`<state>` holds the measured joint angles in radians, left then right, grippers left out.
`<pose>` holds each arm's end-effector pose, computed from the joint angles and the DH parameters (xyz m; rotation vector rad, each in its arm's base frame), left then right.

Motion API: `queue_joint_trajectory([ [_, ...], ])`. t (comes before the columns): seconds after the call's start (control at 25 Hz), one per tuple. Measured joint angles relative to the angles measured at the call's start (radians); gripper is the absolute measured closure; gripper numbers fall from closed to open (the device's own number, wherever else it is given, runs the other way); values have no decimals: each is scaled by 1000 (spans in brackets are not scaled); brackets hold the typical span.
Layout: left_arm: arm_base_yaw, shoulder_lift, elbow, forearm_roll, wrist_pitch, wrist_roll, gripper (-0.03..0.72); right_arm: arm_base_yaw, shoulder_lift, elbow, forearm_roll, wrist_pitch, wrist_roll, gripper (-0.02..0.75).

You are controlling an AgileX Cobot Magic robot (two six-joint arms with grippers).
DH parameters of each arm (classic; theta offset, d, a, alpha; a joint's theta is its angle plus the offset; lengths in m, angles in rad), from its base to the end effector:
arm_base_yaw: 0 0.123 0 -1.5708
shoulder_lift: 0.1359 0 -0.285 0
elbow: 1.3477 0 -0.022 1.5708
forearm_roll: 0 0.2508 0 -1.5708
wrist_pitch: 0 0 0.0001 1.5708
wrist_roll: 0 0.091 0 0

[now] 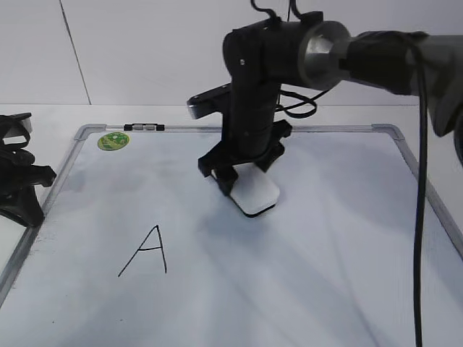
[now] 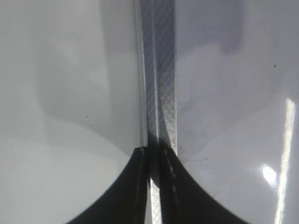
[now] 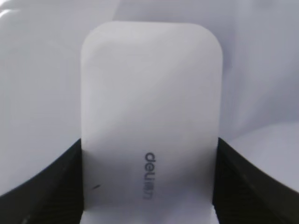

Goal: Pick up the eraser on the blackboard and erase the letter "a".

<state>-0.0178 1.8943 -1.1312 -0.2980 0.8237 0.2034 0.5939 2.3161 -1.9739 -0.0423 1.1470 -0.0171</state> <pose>0.3436 -0.0257 0.1502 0.0389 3.0323 -0.3319 0.4025 0.2676 0.1727 -0.9128 2.8246 0.0144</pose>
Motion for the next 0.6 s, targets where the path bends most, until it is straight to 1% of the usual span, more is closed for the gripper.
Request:
queue_joint_trajectory([
  [0.08, 0, 0, 0, 0, 0, 0, 653, 34, 0, 0, 4, 4, -3, 172],
  [0.16, 0, 0, 0, 0, 0, 0, 653, 49, 0, 0, 7, 10, -5, 172],
  [0.28, 0, 0, 0, 0, 0, 0, 653, 50, -4, 0, 11, 16, -6, 172],
  [0.44, 0, 0, 0, 0, 0, 0, 653, 50, -39, 11, 27, 66, -8, 173],
  [0.6, 0, 0, 0, 0, 0, 0, 653, 27, -106, 13, 22, 73, -8, 173],
])
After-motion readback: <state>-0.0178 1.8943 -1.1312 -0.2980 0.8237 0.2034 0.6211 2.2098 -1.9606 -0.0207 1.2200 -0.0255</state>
